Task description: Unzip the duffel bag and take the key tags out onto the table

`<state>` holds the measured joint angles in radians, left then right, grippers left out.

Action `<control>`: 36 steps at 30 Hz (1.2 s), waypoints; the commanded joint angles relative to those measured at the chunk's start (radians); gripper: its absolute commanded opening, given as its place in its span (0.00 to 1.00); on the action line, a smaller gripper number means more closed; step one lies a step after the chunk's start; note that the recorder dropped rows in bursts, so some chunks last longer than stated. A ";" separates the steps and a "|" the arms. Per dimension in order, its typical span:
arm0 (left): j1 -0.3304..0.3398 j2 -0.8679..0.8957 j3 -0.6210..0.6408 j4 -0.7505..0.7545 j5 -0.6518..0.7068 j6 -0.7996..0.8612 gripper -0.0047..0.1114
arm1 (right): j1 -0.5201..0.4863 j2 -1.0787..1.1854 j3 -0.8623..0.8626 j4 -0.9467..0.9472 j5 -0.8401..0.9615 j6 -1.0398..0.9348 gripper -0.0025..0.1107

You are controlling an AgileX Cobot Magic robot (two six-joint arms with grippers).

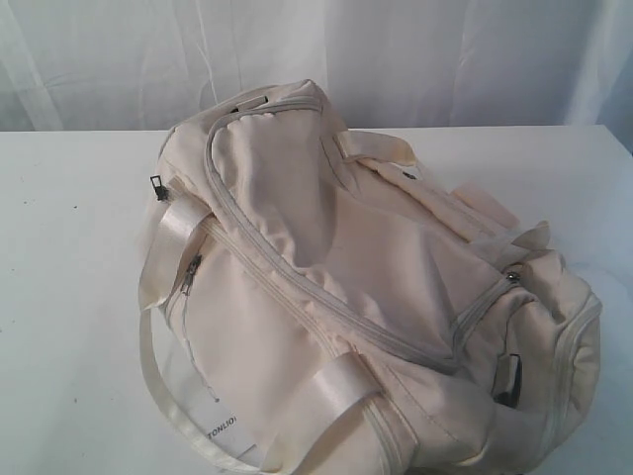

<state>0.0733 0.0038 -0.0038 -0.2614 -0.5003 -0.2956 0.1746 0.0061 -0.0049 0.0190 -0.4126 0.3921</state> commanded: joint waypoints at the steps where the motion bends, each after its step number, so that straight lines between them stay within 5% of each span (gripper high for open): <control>1: -0.003 0.122 -0.095 0.121 -0.030 -0.019 0.04 | 0.004 0.053 -0.102 -0.333 0.110 0.225 0.02; 4: -0.003 0.351 -0.279 0.378 -0.040 -0.046 0.11 | 0.004 0.261 -0.239 -0.857 0.046 0.619 0.02; 10: -0.003 0.708 -0.519 0.662 -0.122 -0.201 0.40 | 0.004 0.617 -0.353 -1.255 -0.287 1.095 0.02; 15: -0.003 0.899 -0.630 0.823 -0.127 -0.516 0.61 | 0.004 0.811 -0.354 -1.279 -0.534 1.123 0.02; 22: -0.005 1.101 -0.705 1.202 -0.185 -0.757 0.63 | 0.004 0.934 -0.354 -1.277 -0.553 1.156 0.02; 36: -0.005 1.315 -0.719 1.228 -0.373 -0.785 0.63 | 0.004 0.946 -0.354 -1.272 -0.547 1.156 0.02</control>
<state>0.0718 1.3157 -0.7168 0.9508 -0.8425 -1.0710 0.1746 0.9501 -0.3517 -1.2590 -0.9517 1.5452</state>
